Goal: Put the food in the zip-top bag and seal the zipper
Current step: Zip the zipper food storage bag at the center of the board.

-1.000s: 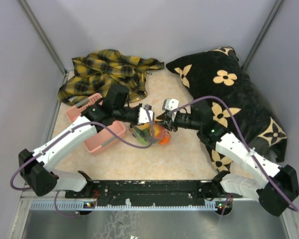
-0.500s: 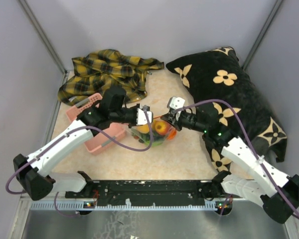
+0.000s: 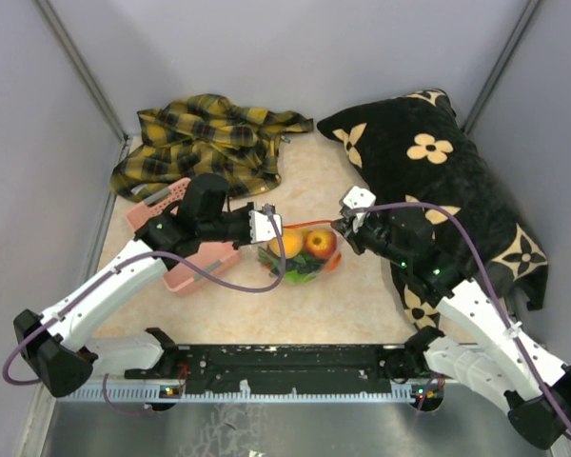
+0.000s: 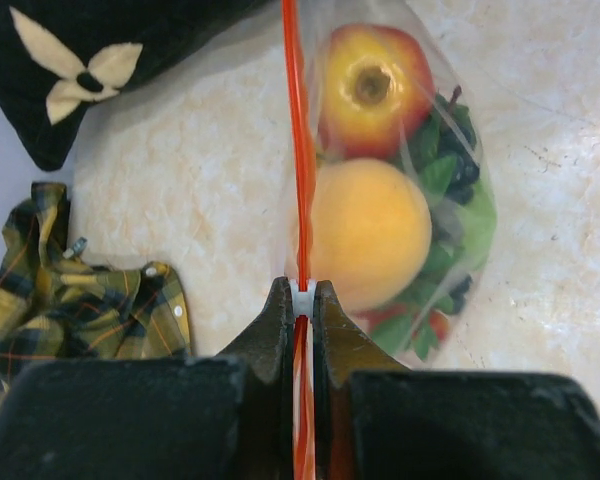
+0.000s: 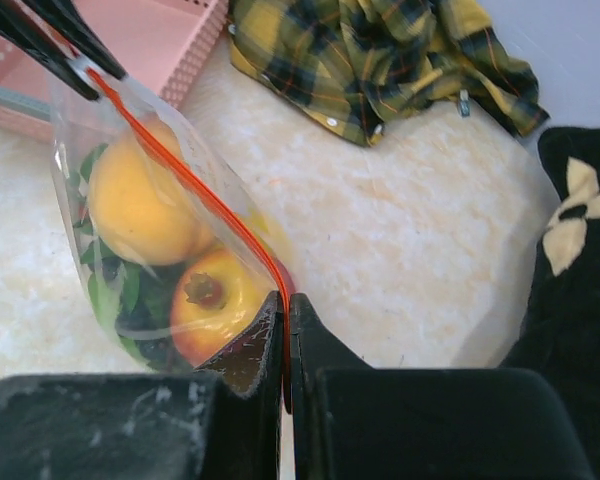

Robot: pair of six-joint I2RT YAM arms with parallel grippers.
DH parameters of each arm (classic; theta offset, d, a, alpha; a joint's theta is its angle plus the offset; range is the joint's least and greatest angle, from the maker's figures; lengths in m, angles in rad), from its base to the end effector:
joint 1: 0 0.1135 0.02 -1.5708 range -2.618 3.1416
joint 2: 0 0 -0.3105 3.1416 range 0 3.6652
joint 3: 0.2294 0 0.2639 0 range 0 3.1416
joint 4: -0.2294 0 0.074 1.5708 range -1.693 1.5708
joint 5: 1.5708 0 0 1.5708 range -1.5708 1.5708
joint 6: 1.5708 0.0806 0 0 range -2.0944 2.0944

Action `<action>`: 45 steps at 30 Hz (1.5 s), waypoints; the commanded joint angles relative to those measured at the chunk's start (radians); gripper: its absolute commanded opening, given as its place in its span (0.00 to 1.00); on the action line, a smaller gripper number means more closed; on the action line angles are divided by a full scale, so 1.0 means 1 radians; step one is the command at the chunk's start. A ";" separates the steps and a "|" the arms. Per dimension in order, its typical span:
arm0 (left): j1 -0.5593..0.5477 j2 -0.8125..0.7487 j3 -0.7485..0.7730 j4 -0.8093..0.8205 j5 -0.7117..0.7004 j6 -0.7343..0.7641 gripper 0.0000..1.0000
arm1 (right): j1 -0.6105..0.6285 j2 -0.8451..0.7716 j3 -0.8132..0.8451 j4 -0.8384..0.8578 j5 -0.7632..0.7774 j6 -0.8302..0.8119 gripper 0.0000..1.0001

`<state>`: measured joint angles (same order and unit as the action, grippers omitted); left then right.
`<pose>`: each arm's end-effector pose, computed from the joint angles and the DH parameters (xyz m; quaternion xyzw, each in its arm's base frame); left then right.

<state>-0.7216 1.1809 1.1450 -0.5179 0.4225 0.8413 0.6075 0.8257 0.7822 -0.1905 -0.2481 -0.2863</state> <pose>0.1932 -0.2140 0.3739 0.6740 0.5344 -0.1544 0.4861 0.1667 0.1400 0.3552 -0.4057 0.6692 0.1942 0.5915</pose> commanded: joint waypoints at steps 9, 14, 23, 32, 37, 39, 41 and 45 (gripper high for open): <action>0.066 -0.040 -0.045 -0.009 -0.043 -0.010 0.00 | -0.058 -0.038 0.050 -0.100 0.083 0.013 0.00; 0.062 -0.037 -0.054 0.025 0.116 -0.013 0.00 | -0.057 0.030 0.124 -0.098 -0.151 -0.001 0.34; 0.034 -0.003 -0.033 0.035 0.180 -0.043 0.00 | -0.031 0.268 0.296 -0.112 -0.444 0.003 0.47; 0.033 0.001 -0.031 0.037 0.192 -0.052 0.00 | 0.096 0.392 0.326 -0.078 -0.420 -0.021 0.47; 0.034 -0.003 -0.032 0.039 0.193 -0.053 0.00 | 0.100 0.422 0.302 -0.033 -0.396 -0.005 0.44; 0.033 -0.007 -0.034 0.041 0.196 -0.053 0.00 | 0.100 0.429 0.288 -0.026 -0.356 -0.008 0.37; 0.033 -0.013 -0.039 0.041 0.192 -0.053 0.00 | 0.099 0.436 0.289 -0.052 -0.302 -0.017 0.19; 0.033 -0.031 -0.051 0.041 0.156 -0.045 0.00 | 0.094 0.414 0.300 -0.130 -0.189 -0.062 0.00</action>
<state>-0.6838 1.1835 1.0924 -0.5037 0.5701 0.7963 0.7040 1.2533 1.0546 -0.2871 -0.5732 -0.3050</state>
